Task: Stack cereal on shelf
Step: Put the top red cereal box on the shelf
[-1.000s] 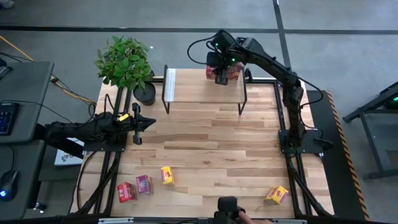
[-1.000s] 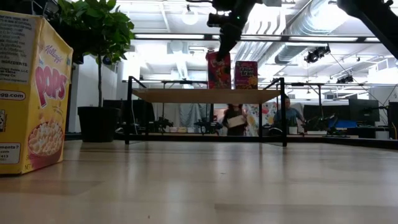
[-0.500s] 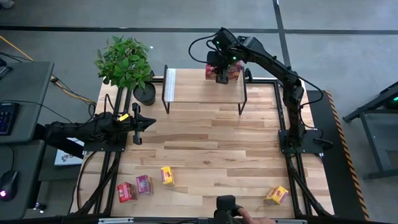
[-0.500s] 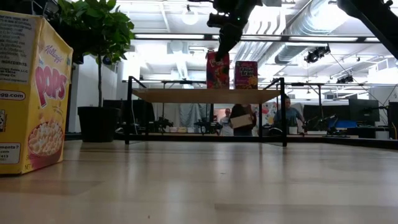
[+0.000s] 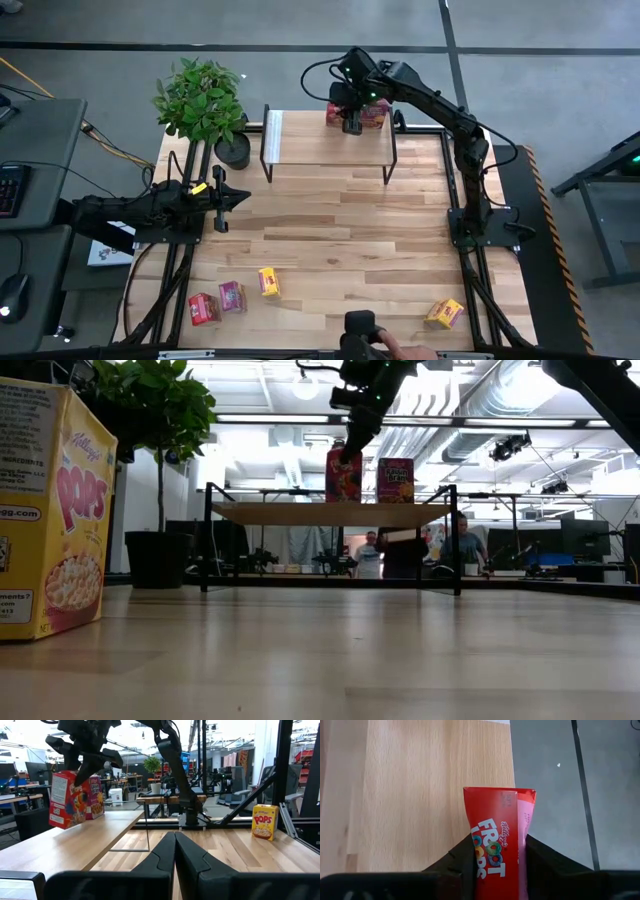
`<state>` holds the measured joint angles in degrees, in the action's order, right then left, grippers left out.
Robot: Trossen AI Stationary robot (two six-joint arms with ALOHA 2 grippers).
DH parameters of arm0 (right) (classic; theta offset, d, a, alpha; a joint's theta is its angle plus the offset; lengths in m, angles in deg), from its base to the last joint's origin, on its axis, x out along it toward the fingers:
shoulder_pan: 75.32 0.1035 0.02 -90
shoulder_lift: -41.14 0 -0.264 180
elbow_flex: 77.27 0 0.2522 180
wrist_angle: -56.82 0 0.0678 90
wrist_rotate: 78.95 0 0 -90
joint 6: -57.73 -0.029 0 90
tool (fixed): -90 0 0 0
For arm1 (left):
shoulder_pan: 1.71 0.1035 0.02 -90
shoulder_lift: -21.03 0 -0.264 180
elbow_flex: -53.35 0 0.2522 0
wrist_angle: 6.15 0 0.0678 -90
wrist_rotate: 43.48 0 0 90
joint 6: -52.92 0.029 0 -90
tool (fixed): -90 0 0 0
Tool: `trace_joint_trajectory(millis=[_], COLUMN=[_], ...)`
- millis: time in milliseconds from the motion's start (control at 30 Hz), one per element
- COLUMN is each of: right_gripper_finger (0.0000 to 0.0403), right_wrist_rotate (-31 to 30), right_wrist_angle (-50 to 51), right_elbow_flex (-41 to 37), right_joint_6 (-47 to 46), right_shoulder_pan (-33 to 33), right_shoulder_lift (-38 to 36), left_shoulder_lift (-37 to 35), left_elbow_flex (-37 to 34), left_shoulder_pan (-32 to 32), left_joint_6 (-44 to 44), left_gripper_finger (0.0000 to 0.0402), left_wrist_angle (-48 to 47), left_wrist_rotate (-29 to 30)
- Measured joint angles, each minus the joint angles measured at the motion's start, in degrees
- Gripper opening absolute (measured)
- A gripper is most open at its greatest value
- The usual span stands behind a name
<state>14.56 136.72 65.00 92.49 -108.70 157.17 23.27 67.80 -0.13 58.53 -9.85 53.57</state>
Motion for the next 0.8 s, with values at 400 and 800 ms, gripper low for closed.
trace_joint_trajectory(millis=[400,800], right_gripper_finger=[0.0204,0.0213], right_wrist_rotate=[0.0,-1.8], right_wrist_angle=[1.1,0.3], right_elbow_flex=[0.0,0.1], right_joint_6=[0.2,1.2], right_shoulder_pan=[0.0,-0.1], right_shoulder_lift=[0.0,0.0], left_shoulder_lift=[0.0,0.0], left_elbow_flex=[0.0,0.0], left_shoulder_pan=[0.0,0.0], left_joint_6=[0.0,0.0], left_gripper_finger=[0.0000,0.0000], left_wrist_angle=[0.0,0.0], left_wrist_rotate=[0.0,0.0])
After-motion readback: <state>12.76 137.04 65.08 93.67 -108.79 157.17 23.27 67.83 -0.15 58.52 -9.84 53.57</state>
